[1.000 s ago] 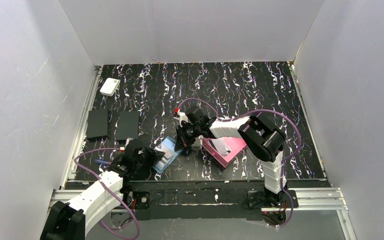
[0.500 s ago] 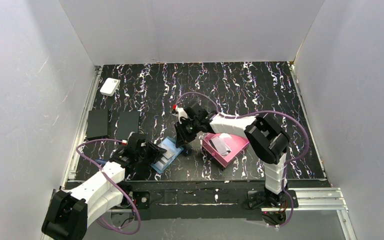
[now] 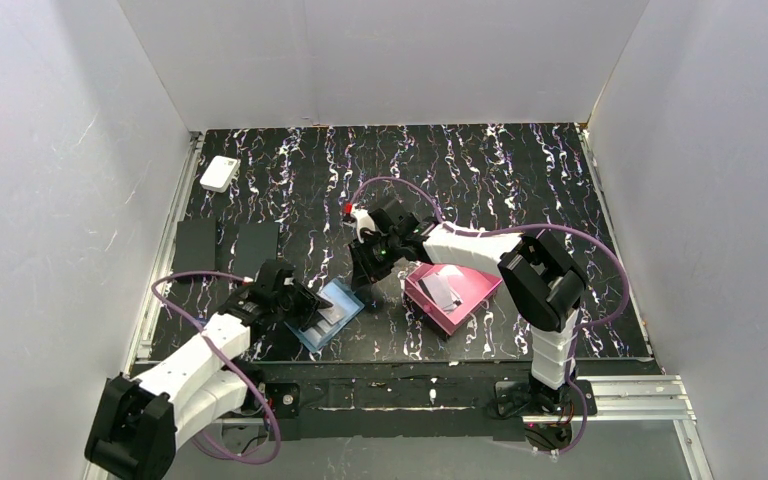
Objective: Put the credit cards into the card holder
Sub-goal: Insert the credit card into the card holder.
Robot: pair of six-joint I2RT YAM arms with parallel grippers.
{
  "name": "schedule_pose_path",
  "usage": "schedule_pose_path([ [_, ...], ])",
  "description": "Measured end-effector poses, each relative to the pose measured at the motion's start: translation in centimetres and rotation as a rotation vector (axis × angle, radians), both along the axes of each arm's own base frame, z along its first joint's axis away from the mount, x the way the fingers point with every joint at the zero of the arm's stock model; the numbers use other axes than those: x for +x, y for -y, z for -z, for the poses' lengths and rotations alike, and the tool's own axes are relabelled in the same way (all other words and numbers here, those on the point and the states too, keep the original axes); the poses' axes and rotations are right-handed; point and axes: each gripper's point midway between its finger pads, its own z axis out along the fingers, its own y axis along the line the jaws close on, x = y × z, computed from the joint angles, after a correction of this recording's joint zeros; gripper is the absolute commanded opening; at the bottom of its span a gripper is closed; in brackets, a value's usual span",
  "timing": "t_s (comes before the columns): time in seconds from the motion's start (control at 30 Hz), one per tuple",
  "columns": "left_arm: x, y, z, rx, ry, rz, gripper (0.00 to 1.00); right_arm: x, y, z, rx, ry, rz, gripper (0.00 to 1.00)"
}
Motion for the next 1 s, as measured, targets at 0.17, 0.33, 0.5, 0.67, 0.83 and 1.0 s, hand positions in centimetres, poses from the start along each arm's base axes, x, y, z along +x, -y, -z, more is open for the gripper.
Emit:
schedule_pose_path([
  [0.17, 0.6, 0.4, 0.7, 0.042, -0.063, 0.030, 0.28, -0.3, 0.3, 0.5, -0.008, -0.019, 0.011, 0.21],
  [0.33, 1.5, 1.1, 1.6, 0.125, -0.140, 0.115, 0.46, -0.7, 0.4, 1.0, -0.008, -0.047, 0.026, 0.18],
  [0.5, 0.4, 0.0, 0.2, 0.157, -0.086, 0.141, 0.31, -0.8, 0.3, 0.9, 0.002, -0.054, 0.026, 0.22],
  [0.67, 0.2, 0.2, 2.1, 0.166, -0.128, 0.157, 0.40, -2.5, 0.6, 1.9, 0.039, -0.152, 0.069, 0.29],
  [0.83, 0.5, 0.4, 1.4, 0.169, -0.106, 0.185, 0.50, -3.1, 0.5, 1.6, 0.056, -0.170, 0.077, 0.29],
  [1.0, -0.3, -0.8, -0.1, 0.216, -0.081, 0.207, 0.61, -3.4, 0.0, 0.9, 0.076, -0.167, 0.073, 0.29],
])
